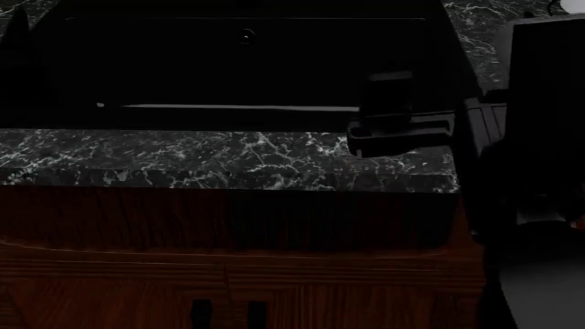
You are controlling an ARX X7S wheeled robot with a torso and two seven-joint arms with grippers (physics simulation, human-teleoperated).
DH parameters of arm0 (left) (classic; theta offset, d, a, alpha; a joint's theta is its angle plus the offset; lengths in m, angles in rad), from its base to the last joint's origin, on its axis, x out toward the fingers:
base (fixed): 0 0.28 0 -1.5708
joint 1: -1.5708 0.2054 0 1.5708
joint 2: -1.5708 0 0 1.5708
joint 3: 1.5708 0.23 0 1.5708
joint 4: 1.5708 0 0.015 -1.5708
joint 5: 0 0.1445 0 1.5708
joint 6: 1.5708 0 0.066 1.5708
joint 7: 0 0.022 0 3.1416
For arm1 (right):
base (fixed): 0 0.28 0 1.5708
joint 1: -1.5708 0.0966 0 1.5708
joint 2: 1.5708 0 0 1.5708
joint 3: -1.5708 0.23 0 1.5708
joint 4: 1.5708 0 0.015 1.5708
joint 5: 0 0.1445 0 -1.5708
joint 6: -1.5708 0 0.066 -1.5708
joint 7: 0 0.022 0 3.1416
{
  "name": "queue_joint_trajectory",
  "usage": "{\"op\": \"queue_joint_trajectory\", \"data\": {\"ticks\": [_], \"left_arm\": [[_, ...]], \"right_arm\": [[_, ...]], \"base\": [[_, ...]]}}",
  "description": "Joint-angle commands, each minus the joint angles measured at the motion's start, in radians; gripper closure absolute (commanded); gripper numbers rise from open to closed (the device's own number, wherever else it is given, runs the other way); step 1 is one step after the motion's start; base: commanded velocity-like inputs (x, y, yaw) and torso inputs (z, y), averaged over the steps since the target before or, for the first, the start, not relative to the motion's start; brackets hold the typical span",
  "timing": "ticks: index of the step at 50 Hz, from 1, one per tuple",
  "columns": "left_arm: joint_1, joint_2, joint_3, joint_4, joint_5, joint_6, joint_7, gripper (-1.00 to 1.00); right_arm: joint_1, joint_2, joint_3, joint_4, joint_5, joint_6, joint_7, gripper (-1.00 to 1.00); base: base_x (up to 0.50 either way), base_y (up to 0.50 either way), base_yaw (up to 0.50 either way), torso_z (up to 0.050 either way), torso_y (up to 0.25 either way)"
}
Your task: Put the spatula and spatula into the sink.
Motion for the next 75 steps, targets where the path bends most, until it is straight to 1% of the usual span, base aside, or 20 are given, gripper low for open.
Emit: {"op": "queue_joint_trajectory", "data": {"ticks": [1, 5, 9, 20, 31, 37, 46, 56, 70, 75], "left_arm": [[-0.052, -0.02, -0.012, -0.01, 0.0, -0.034, -0.007, -1.0], [-0.046, -0.02, -0.017, -0.023, 0.003, -0.017, -0.01, -1.0], [-0.047, -0.019, -0.019, -0.023, 0.001, -0.017, -0.012, -1.0], [-0.044, -0.021, -0.016, -0.022, -0.001, -0.012, -0.015, -1.0], [-0.067, -0.019, -0.013, -0.012, -0.01, -0.037, -0.019, -1.0], [-0.088, -0.018, -0.01, -0.011, -0.015, -0.05, -0.021, -1.0], [-0.082, -0.024, -0.006, -0.016, -0.014, -0.04, -0.024, -1.0], [-0.073, -0.031, -0.012, 0.004, -0.021, -0.048, -0.025, -1.0], [-0.07, -0.033, -0.012, -0.001, -0.024, -0.036, -0.027, -1.0], [-0.067, -0.032, -0.011, -0.006, -0.026, -0.031, -0.028, -1.0]], "right_arm": [[0.058, 0.009, 0.02, 0.005, -0.015, 0.055, 0.045, -1.0], [0.077, 0.025, 0.029, -0.024, -0.024, 0.101, 0.07, -1.0], [0.1, 0.027, 0.07, -0.053, -0.02, 0.147, 0.079, -1.0], [0.106, 0.082, 0.084, -0.074, -0.002, 0.173, 0.138, -1.0], [0.117, 0.131, 0.147, -0.047, 0.276, 0.174, 0.329, -1.0], [0.117, 0.14, 0.168, -0.04, 0.336, 0.162, 0.359, -1.0], [0.111, 0.146, 0.15, -0.017, 0.352, 0.129, 0.371, -1.0], [0.119, 0.143, 0.159, -0.028, 0.389, 0.143, 0.385, -1.0], [0.113, 0.141, 0.19, -0.032, 0.455, 0.136, 0.41, -1.0], [0.109, 0.136, 0.195, -0.027, 0.47, 0.126, 0.413, -1.0]], "base": [[0.0, 0.0, 0.0, 0.0, 0.0], [0.0, 0.0, 0.0, 0.0, 0.0], [0.0, 0.0, 0.0, 0.0, 0.0], [0.0, 0.0, 0.0, 0.0, 0.0], [0.0, 0.02, 0.0, 0.0, 0.0], [0.03, 0.47, 0.0, 0.0, 0.0], [0.05, 0.5, 0.0, 0.0, 0.0], [0.07, 0.5, 0.0, 0.0, 0.0], [0.22, 0.5, 0.0, 0.0, 0.0], [0.4, 0.26, 0.0, 0.0, 0.0]]}}
